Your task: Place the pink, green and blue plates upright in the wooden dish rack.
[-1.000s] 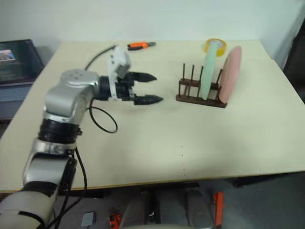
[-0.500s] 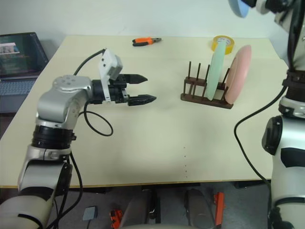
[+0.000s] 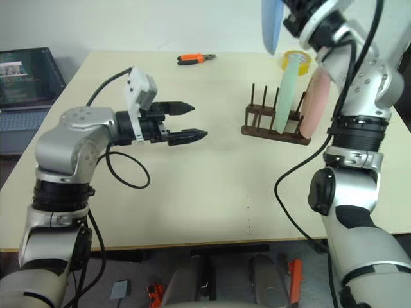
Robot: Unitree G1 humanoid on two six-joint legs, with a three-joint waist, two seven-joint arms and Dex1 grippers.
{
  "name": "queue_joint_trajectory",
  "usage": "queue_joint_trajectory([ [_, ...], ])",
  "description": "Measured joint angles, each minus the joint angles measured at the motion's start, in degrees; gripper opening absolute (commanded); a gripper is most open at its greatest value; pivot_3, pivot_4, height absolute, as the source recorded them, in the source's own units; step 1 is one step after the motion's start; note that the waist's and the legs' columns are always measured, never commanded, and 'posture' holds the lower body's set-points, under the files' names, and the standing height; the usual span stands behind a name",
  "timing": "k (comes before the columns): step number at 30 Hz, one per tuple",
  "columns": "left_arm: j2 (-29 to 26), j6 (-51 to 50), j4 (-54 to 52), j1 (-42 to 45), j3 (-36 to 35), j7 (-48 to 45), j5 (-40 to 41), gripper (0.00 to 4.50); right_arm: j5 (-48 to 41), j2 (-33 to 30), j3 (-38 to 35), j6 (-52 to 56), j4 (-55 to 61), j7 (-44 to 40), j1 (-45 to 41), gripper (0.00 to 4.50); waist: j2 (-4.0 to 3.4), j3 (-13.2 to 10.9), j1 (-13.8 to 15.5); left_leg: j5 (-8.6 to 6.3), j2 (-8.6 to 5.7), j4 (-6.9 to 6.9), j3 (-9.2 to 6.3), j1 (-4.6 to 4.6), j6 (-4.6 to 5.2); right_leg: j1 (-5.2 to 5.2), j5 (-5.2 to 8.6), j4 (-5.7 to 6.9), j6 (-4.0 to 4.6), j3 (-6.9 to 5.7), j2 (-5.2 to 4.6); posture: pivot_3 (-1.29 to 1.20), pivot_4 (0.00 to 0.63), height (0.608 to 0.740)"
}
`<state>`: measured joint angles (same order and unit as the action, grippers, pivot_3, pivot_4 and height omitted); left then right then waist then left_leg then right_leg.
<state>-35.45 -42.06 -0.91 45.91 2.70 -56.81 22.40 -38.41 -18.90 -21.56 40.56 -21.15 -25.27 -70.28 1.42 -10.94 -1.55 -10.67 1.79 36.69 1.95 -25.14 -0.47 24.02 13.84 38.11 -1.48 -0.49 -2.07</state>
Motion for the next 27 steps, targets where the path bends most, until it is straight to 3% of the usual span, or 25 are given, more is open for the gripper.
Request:
queue_joint_trajectory([
  [8,0.3,-0.2,-0.8,0.0,0.1,0.9,0.2,4.50,-1.2,1.4,-0.7,-0.1,-1.9,0.3,4.4,0.02,0.00,0.0,-0.1,0.00,-0.01,-0.07,0.01,0.00,0.00,0.04,0.02,-0.01,0.03,0.01,0.04,0.00,0.150,0.740],
  [27,0.3,-1.9,-1.7,-0.3,0.3,1.2,0.6,4.50,-3.1,4.8,0.6,-0.8,-5.8,-3.4,5.4,0.02,0.00,0.0,-0.1,0.00,-0.01,-0.07,0.01,0.01,0.00,0.03,0.02,-0.02,0.02,0.00,0.05,0.00,0.150,0.740],
])
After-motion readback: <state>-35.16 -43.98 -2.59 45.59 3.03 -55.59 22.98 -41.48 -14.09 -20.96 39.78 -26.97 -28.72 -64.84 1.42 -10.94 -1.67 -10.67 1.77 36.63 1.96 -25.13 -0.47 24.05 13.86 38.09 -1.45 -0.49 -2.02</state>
